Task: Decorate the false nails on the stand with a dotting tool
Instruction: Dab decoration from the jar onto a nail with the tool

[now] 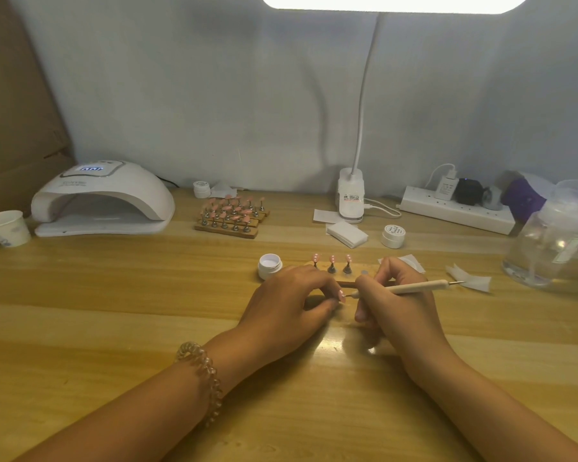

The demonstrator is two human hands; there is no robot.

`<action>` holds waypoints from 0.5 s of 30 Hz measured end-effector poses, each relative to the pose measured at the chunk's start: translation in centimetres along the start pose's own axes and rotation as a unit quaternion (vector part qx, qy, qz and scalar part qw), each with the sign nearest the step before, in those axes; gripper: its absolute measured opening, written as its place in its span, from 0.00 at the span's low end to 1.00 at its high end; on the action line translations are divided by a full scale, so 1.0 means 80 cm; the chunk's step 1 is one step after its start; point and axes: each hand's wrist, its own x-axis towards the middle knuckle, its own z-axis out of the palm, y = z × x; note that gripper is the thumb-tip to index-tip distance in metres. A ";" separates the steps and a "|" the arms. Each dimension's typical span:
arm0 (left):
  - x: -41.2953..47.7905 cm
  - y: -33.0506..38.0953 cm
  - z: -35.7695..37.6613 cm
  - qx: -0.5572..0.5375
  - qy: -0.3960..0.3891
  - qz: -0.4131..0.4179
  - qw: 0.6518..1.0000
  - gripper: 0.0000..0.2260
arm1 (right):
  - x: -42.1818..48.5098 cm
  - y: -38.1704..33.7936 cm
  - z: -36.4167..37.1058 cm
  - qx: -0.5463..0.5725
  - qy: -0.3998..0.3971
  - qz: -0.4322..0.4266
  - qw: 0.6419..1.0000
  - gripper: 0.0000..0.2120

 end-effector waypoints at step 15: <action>0.000 0.001 0.000 0.000 0.001 -0.002 1.000 0.04 | 0.001 0.003 0.000 -0.002 0.008 -0.009 1.000 0.10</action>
